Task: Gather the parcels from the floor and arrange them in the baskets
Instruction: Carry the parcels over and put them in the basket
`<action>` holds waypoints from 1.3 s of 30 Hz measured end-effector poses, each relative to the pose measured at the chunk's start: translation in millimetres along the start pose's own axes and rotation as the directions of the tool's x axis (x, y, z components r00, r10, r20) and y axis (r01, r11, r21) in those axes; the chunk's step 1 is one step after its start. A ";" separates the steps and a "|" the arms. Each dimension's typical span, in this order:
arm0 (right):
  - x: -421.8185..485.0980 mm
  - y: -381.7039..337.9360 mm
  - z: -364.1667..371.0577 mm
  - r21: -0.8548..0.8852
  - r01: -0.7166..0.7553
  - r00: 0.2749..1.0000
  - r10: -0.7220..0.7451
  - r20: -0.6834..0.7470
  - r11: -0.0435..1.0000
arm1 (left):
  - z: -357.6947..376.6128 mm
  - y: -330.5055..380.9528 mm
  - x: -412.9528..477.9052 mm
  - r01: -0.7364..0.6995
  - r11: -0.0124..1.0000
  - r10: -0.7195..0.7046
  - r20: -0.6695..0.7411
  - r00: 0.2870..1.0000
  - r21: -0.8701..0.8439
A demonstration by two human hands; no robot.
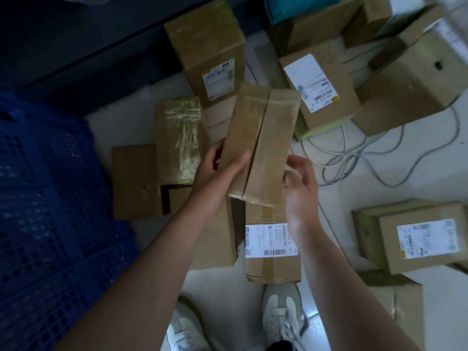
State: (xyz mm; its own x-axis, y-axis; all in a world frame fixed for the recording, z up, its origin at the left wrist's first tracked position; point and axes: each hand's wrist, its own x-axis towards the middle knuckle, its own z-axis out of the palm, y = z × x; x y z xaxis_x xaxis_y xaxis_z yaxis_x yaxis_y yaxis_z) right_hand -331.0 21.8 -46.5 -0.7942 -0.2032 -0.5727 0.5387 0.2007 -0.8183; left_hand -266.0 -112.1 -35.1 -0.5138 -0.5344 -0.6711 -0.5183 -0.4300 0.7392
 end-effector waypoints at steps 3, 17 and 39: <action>-2.7 -9.9 -5.7 0.030 -0.161 0.977 0.155 0.143 0.986 | -10.1 -6.6 -6.7 -0.024 0.999 0.022 -0.052 0.998 -0.042; -14.9 -1.0 -27.8 0.112 -0.233 0.957 0.207 0.204 0.966 | -29.3 -17.7 -55.4 0.109 0.991 -0.111 0.023 0.994 0.077; -48.9 44.1 -60.2 -0.030 -0.303 0.952 0.301 -0.061 0.952 | 12.1 -75.4 -54.7 0.203 0.960 -0.161 -0.212 0.964 0.193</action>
State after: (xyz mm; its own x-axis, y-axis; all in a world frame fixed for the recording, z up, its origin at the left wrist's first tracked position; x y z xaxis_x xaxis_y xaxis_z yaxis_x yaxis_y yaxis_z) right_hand -285.3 98.2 -51.6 -0.6107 -0.0743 -0.7884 0.7456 0.2812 -0.6041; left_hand -207.1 -41.6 -54.8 -0.2670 -0.6003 -0.7539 -0.7337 -0.3806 0.5629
